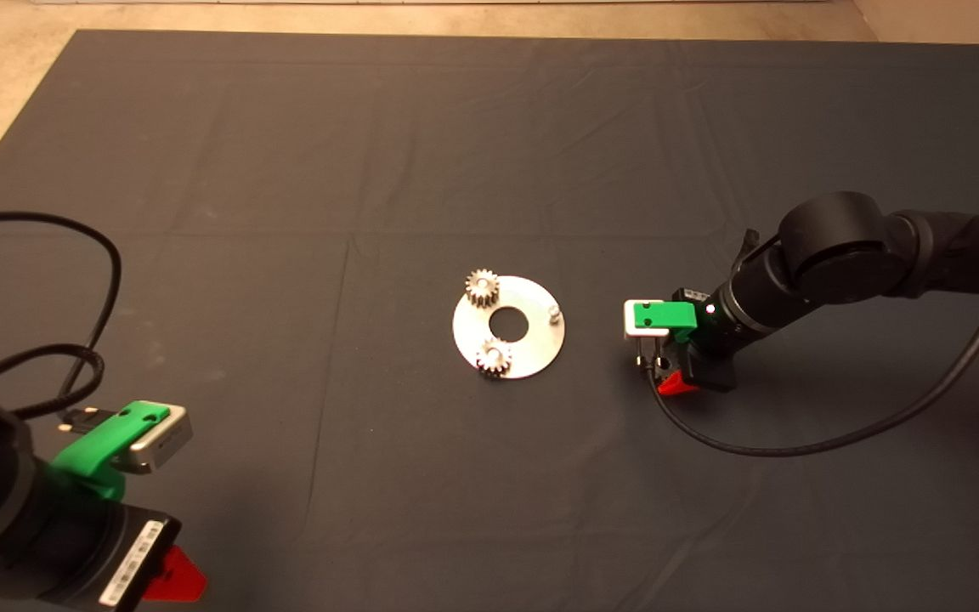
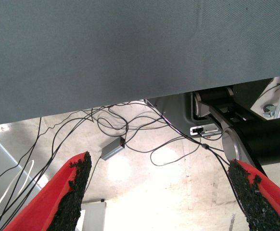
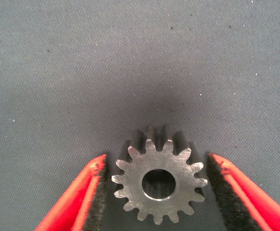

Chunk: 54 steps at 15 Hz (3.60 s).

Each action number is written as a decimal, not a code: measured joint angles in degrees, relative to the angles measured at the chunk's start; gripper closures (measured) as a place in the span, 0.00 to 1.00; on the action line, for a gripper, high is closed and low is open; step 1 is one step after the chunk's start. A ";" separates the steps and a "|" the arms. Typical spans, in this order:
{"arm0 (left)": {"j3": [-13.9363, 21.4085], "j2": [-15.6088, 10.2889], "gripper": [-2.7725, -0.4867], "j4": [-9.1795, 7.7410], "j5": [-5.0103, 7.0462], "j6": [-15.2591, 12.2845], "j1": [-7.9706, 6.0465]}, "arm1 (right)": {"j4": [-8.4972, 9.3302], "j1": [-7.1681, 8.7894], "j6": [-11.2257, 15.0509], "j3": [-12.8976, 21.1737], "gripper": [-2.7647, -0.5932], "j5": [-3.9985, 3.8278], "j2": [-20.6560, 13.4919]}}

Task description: Install three planetary gears onto the carrier pins

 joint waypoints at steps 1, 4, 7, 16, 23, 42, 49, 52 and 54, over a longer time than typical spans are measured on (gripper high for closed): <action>0.00 -0.02 0.33 0.00 0.00 0.00 0.00 | 0.02 -0.01 0.00 0.00 0.64 -0.02 0.00; 0.00 -0.13 0.33 -0.06 0.00 0.00 0.00 | 0.00 -0.34 0.00 0.00 0.65 -0.02 0.07; 0.00 -0.49 0.33 -0.06 0.02 0.00 0.00 | -0.28 -0.50 0.00 -0.02 0.71 -0.02 0.13; 0.02 -0.61 0.33 -0.09 0.04 0.00 0.00 | -0.50 -0.61 0.06 -0.02 0.74 -0.02 0.27; 0.02 -0.77 0.33 -0.09 0.05 0.00 0.00 | -0.49 0.29 1.32 -0.02 0.77 -0.35 0.29; 0.35 -1.37 0.33 -0.07 0.11 -3.10 0.00 | 3.56 8.07 5.83 -9.68 0.78 -2.32 13.50; 0.38 -1.40 0.33 -0.06 0.11 -3.30 -0.28 | 5.21 7.91 5.73 -16.76 0.78 -2.21 20.18; 0.38 -1.38 0.33 -0.06 0.10 -3.30 -0.28 | 5.22 7.91 5.64 -17.05 0.78 -2.41 20.18; 0.38 -1.40 0.33 -0.06 0.10 -3.30 -0.28 | 5.46 7.91 5.62 -17.92 0.78 -2.29 20.47</action>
